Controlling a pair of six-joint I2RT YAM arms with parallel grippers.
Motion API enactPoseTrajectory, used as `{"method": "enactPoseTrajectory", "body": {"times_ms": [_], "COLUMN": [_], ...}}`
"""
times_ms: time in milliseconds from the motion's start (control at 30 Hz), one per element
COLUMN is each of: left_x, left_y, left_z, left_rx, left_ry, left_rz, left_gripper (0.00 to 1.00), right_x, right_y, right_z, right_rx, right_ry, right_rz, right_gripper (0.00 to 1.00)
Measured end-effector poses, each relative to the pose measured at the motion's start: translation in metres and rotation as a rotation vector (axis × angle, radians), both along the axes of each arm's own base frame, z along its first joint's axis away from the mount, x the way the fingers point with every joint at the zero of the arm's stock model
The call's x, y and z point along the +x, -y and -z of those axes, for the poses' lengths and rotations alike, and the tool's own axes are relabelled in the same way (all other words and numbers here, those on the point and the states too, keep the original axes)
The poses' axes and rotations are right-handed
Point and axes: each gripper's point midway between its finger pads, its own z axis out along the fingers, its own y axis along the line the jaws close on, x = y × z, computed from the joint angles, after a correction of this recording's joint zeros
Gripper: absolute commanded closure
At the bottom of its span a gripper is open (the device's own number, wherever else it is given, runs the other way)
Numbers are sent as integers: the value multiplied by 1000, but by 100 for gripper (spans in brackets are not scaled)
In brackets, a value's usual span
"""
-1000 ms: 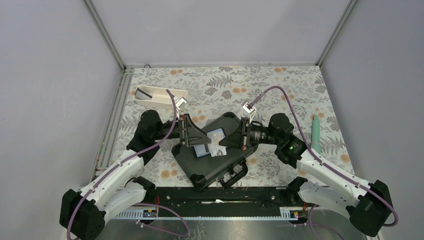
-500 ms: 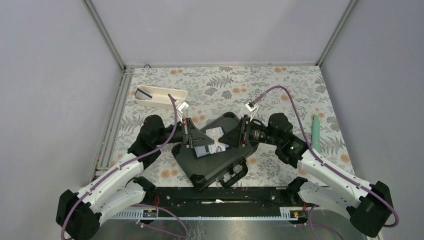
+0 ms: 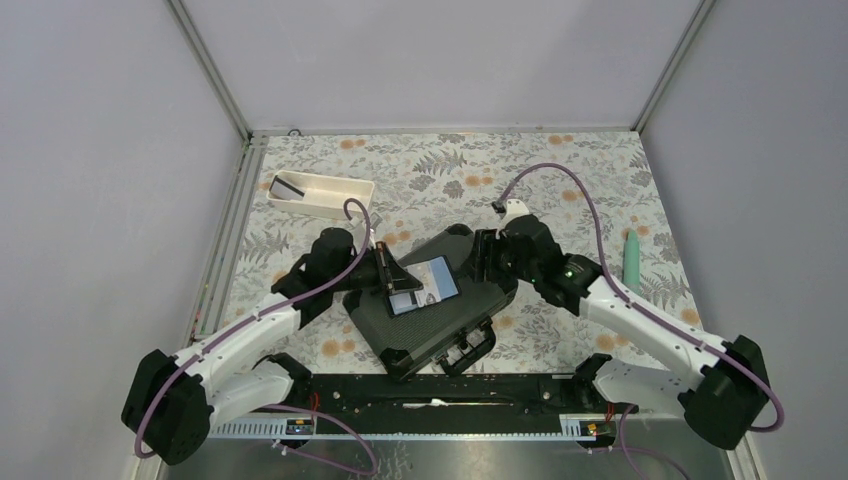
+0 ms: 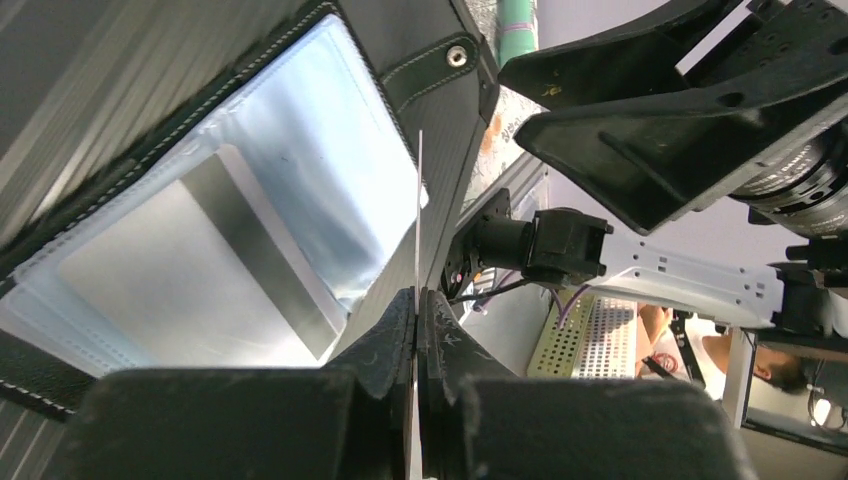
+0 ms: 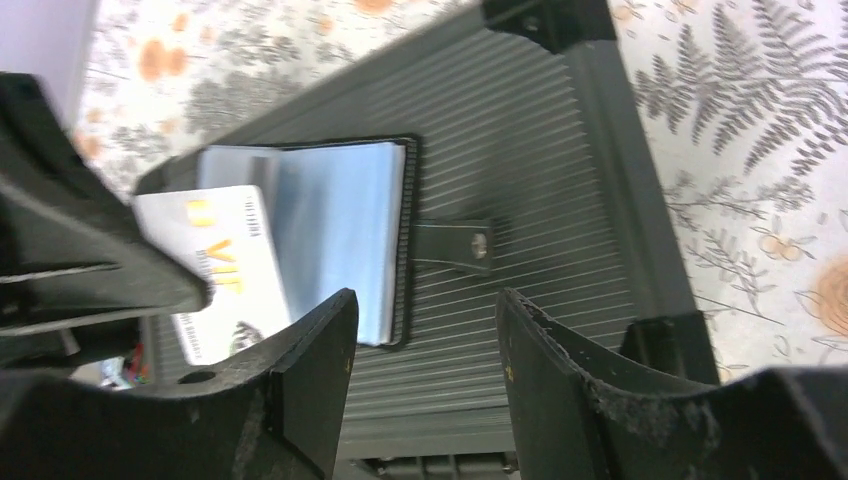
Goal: Put the credit cards into the card holder
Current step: Insert the credit card into the card holder.
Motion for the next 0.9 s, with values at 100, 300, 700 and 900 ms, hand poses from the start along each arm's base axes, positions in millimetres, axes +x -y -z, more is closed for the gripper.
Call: {"method": "enactPoseTrajectory", "body": {"times_ms": [100,300,700,900], "left_x": [2,5,16,17], "left_y": [-3,-13,-31,-40], "left_z": [8,20,27,25], "left_rx": [26,73,104,118], "left_ry": [-27,-71,-113,-111], "left_rz": [-25,-70,-140,-160], "left_gripper": [100,100,100,100], "right_x": [6,14,26,30], "right_y": [8,16,8,4], "right_z": [19,33,41,45], "right_rx": [-80,-152,-161,-164], "right_ry": [-21,-13,4,9], "right_rz": [33,61,57,51], "right_gripper": [41,44,60,88]}}
